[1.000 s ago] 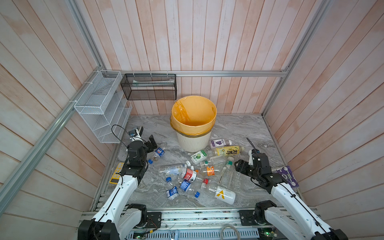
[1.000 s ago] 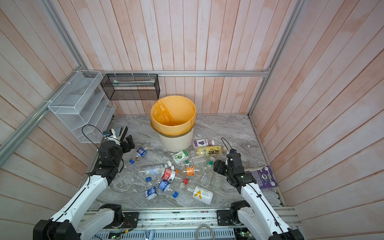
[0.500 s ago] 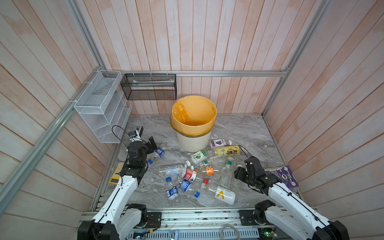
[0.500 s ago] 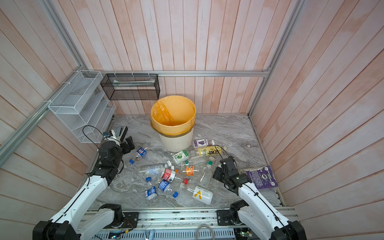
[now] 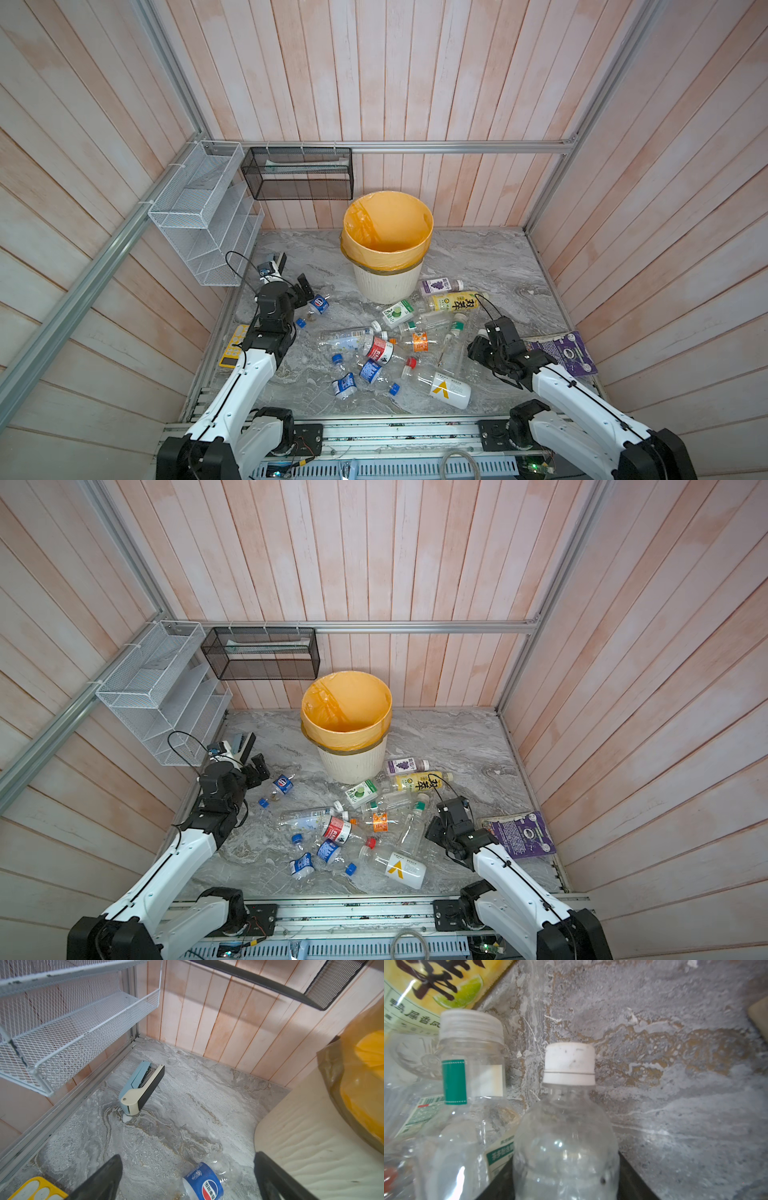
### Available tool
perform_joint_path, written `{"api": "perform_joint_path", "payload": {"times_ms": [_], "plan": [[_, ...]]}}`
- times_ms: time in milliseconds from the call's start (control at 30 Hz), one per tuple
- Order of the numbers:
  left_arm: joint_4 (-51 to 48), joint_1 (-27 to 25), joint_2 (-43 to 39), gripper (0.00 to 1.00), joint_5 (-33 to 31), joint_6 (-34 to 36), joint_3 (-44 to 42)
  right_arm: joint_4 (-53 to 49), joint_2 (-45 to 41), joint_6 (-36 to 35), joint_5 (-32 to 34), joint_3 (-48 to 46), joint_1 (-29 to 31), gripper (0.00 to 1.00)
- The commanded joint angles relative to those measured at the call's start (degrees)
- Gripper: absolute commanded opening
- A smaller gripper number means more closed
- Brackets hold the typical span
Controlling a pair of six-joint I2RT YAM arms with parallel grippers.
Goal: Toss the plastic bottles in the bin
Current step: 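Grasp the clear water bottle with white cap using the right gripper, then lift the clear bottle over the yellow bin and open the right gripper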
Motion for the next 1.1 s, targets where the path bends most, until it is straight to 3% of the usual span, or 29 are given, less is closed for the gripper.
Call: {"api": "perform_joint_path", "payload": {"times_ms": [0,233,367,633,733,800,933,1067], "plan": [[-3.7,-0.1,2.0,1.00,-2.9,-1.3,2.9,-0.9,-1.2,0.5,5.1,2.1,0.2,0.53],[-4.8,0.0,4.2,1.00,-2.4,-2.2,3.8,-3.1,-12.9,-3.5,15.6,11.0,-2.8,0.48],[-6.8,0.1,6.8,1.00,-1.6,-3.3,5.1,3.3,-14.9,-7.2,12.7,16.2,-6.6,0.48],[-11.3,0.1,11.1,1.00,0.7,-3.5,7.2,15.6,4.3,-11.7,-3.2,33.7,-7.8,0.47],[-12.6,0.1,12.9,1.00,2.1,-3.3,8.2,19.8,16.1,-11.1,-12.7,47.1,-6.7,0.47],[-13.7,0.1,14.5,1.00,3.1,-3.2,9.0,17.6,26.0,-14.0,-16.5,60.4,-2.3,0.49],[-15.9,0.0,17.3,1.00,4.9,-2.8,10.9,7.1,41.1,-17.3,-17.7,83.7,1.7,0.62],[-17.6,0.0,19.2,1.00,5.2,-2.0,12.1,-4.4,51.2,-21.3,-20.3,99.0,1.8,1.00]]}}
